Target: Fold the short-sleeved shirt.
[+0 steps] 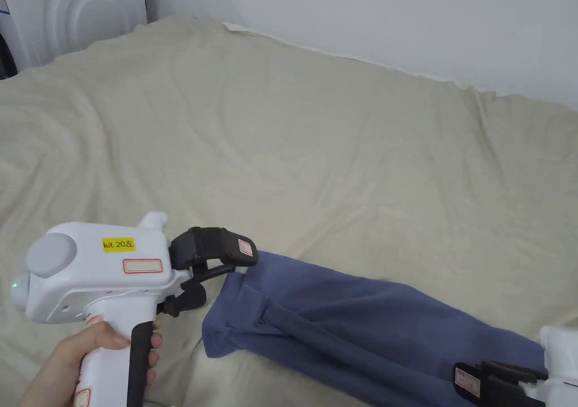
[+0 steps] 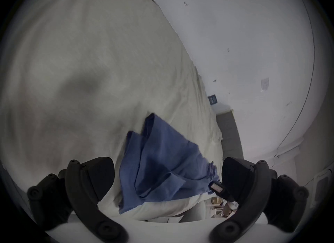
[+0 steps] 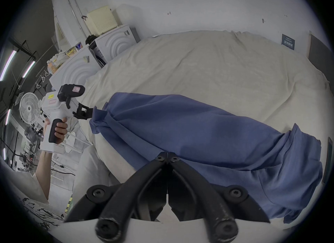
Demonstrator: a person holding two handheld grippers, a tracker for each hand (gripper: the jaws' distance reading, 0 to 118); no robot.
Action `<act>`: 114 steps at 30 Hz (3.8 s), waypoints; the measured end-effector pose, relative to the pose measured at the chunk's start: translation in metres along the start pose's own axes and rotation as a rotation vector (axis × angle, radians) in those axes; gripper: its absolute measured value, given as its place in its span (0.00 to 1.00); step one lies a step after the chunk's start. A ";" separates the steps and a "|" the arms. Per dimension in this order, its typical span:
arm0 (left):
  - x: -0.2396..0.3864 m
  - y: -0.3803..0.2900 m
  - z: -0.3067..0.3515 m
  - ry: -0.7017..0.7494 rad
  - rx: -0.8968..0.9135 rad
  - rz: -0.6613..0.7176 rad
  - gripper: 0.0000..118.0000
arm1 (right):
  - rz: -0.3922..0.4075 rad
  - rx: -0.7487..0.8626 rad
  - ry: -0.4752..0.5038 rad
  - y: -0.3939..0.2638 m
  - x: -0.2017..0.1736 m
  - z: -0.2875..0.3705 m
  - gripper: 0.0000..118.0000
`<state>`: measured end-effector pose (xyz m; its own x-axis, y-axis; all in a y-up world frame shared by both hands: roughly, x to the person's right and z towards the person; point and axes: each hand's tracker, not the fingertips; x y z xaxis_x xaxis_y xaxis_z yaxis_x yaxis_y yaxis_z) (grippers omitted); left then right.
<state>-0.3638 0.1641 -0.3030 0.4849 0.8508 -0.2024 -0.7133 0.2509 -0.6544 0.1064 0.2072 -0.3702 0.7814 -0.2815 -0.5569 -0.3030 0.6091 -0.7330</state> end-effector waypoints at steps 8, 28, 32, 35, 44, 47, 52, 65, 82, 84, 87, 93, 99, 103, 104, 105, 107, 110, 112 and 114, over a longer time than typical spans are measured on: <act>0.001 -0.002 -0.022 0.065 -0.049 -0.040 1.00 | 0.023 -0.035 0.007 0.001 -0.003 -0.008 0.00; 0.028 0.001 -0.035 0.163 -0.103 -0.076 0.09 | -0.028 0.005 0.021 -0.010 0.024 0.015 0.00; 0.080 -0.005 -0.026 0.193 -0.066 -0.167 0.09 | -0.062 0.043 0.002 -0.020 0.041 0.033 0.00; 0.130 -0.017 -0.028 0.196 -0.051 -0.260 0.09 | -0.090 0.077 -0.031 -0.029 0.055 0.048 0.00; 0.255 -0.085 -0.125 0.219 -0.208 -0.546 0.09 | -0.196 0.195 -0.074 -0.061 0.106 0.104 0.00; 0.271 -0.111 -0.177 0.185 -0.325 -0.611 0.09 | -0.234 0.226 -0.096 -0.074 0.122 0.121 0.00; 0.270 -0.147 -0.255 0.275 -0.464 -0.658 0.09 | -0.312 0.262 -0.134 -0.095 0.142 0.141 0.00; 0.281 -0.139 -0.233 0.203 -0.464 -0.677 0.97 | -0.359 0.258 -0.150 -0.108 0.154 0.142 0.00; 0.193 -0.085 -0.158 0.312 -0.288 -0.564 0.09 | -0.296 0.225 -0.123 -0.092 0.135 0.123 0.00; 0.190 -0.089 -0.171 0.258 -0.331 -0.527 0.09 | -0.299 0.225 -0.120 -0.092 0.136 0.122 0.00; 0.193 -0.099 -0.194 0.280 -0.361 -0.548 0.09 | -0.303 0.224 -0.125 -0.091 0.137 0.123 0.00; 0.190 -0.115 -0.236 0.266 -0.478 -0.537 0.09 | -0.319 0.219 -0.143 -0.095 0.145 0.126 0.00; 0.205 -0.142 -0.268 0.218 -0.560 -0.574 0.09 | -0.345 0.215 -0.166 -0.100 0.153 0.130 0.00; 0.225 -0.160 -0.288 0.189 -0.589 -0.614 0.09 | -0.358 0.219 -0.170 -0.103 0.155 0.134 0.00; 0.230 -0.165 -0.291 0.188 -0.594 -0.623 0.09 | -0.359 0.217 -0.172 -0.104 0.155 0.135 0.00; 0.234 -0.171 -0.291 0.186 -0.603 -0.649 0.09 | -0.358 0.216 -0.177 -0.104 0.155 0.135 0.00; 0.243 -0.178 -0.289 0.180 -0.604 -0.695 0.09 | -0.358 0.217 -0.181 -0.104 0.155 0.136 0.00; 0.248 -0.175 -0.278 0.091 -0.631 -0.646 0.09 | -0.358 0.219 -0.184 -0.103 0.154 0.138 0.00; 0.250 -0.170 -0.269 0.008 -0.636 -0.607 0.09 | -0.356 0.219 -0.187 -0.103 0.153 0.138 0.00; 0.251 -0.164 -0.260 0.019 -0.613 -0.621 0.09 | -0.355 0.219 -0.189 -0.101 0.152 0.139 0.00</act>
<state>0.0062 0.2172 -0.4360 0.7079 0.6336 0.3121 0.0777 0.3694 -0.9260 0.3313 0.2056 -0.3262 0.9079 -0.3733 -0.1907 0.1078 0.6477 -0.7542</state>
